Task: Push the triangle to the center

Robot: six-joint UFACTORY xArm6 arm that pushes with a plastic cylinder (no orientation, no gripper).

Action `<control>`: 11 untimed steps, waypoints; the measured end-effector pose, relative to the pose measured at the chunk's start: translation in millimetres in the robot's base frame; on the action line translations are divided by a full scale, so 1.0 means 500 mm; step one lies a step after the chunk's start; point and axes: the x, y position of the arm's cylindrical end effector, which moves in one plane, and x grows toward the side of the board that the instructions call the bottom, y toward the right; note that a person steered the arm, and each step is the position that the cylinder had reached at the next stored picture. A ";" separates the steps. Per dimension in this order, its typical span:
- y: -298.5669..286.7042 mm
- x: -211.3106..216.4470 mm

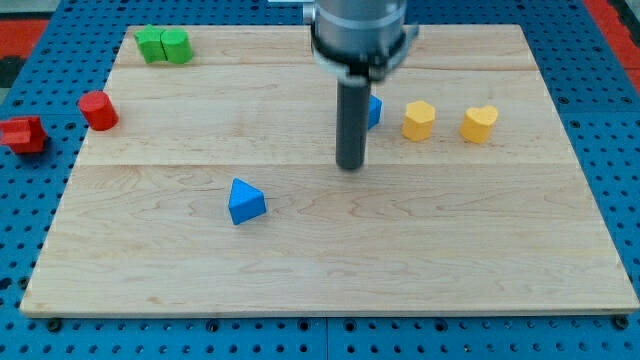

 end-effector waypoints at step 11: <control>-0.131 -0.039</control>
